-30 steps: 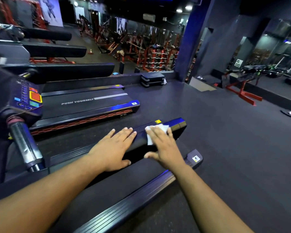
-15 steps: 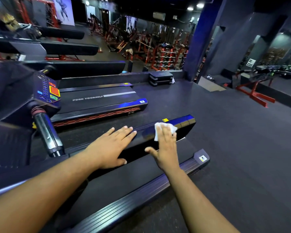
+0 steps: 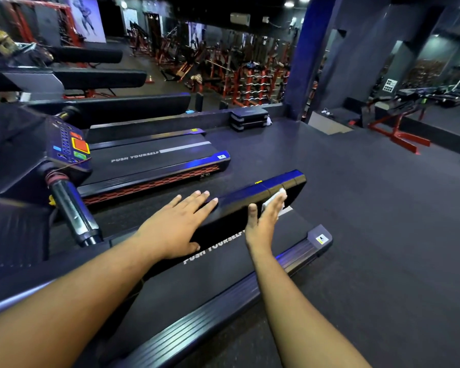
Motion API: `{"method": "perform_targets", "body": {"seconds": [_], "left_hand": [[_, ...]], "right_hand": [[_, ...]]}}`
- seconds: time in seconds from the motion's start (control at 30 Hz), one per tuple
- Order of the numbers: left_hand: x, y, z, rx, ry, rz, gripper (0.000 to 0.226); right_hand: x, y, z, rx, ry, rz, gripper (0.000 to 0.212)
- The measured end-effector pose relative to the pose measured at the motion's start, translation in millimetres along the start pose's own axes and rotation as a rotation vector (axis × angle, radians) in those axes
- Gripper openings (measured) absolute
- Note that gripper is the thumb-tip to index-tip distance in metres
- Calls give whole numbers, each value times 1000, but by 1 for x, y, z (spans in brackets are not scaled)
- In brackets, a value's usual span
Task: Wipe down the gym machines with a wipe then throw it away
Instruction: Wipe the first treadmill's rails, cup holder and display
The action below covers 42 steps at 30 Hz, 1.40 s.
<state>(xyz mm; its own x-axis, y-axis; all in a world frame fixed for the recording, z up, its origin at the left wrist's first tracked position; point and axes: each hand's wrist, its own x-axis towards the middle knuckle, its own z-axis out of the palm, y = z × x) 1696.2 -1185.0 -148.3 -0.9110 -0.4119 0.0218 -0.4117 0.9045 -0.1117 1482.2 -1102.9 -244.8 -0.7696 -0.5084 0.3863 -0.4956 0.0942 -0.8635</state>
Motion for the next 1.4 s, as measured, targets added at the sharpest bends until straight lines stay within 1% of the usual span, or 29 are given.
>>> {"method": "perform_targets", "body": {"seconds": [0.03,0.07,0.17,0.23,0.3,0.4,0.47,0.5,0.53,0.63,0.67,0.73,0.8,0.87,0.97,1.0,1.1,1.17,1.2,1.23,1.3,1.37,1.4], "left_hand": [[1,0,0,1,4,-1,114],[1,0,1,-1,7,-3,114],[2,0,1,-9,15,-5,113],[2,-1,2,-2,16,-7,113],[2,-1,3,7,14,-6,112],[1,-1,3,7,14,-9,112],[1,-1,3,2,12,-11,112],[2,-1,2,1,11,-12,112],[2,-1,2,0,9,-13,112],[3,0,2,-12,3,-16,111],[3,-1,2,-14,7,-17,110],[2,-2,2,-21,10,-19,110],[2,-2,2,-23,14,-20,110],[2,-1,2,-21,12,-17,110],[1,-1,1,-31,15,-20,109],[-1,-2,0,-41,18,-25,108],[-9,-5,1,-60,39,-48,108],[-19,-9,1,-59,38,-82,108],[-26,-12,2,-49,31,-97,107],[-34,-16,3,-38,26,-108,107],[-50,-23,4,-17,21,-120,106],[-66,-30,3,9,10,-133,105],[-74,-32,3,23,3,-137,105]], "right_hand": [[1,-2,3,43,12,49,114],[-6,-6,9,67,3,59,114],[-57,-22,34,78,-44,-41,111],[-78,-23,45,77,-78,-27,111],[-70,-20,48,112,-50,60,114],[-26,-22,31,252,88,283,136],[-3,-23,20,266,129,413,146],[1,-22,18,257,126,398,146],[-2,-23,18,241,99,324,141],[-41,-27,26,122,-33,-1,113],[-52,-27,27,61,-91,-82,109],[-52,-21,20,-83,-163,-225,111],[-31,-10,4,-257,-164,-344,110],[-3,-3,-16,-399,-157,-365,109],[16,-13,-30,-464,-193,-329,110],[12,-22,-28,-470,-229,-380,110],[-19,-42,-16,-481,-395,-641,111],[-30,-49,-16,-496,-475,-710,111],[-25,-48,-20,-509,-478,-725,109],[-19,-47,-23,-527,-457,-727,107],[-2,-44,-29,-567,-390,-660,105],[-2,-51,-26,-601,-355,-567,107],[-11,-60,-18,-618,-357,-561,109]]}}
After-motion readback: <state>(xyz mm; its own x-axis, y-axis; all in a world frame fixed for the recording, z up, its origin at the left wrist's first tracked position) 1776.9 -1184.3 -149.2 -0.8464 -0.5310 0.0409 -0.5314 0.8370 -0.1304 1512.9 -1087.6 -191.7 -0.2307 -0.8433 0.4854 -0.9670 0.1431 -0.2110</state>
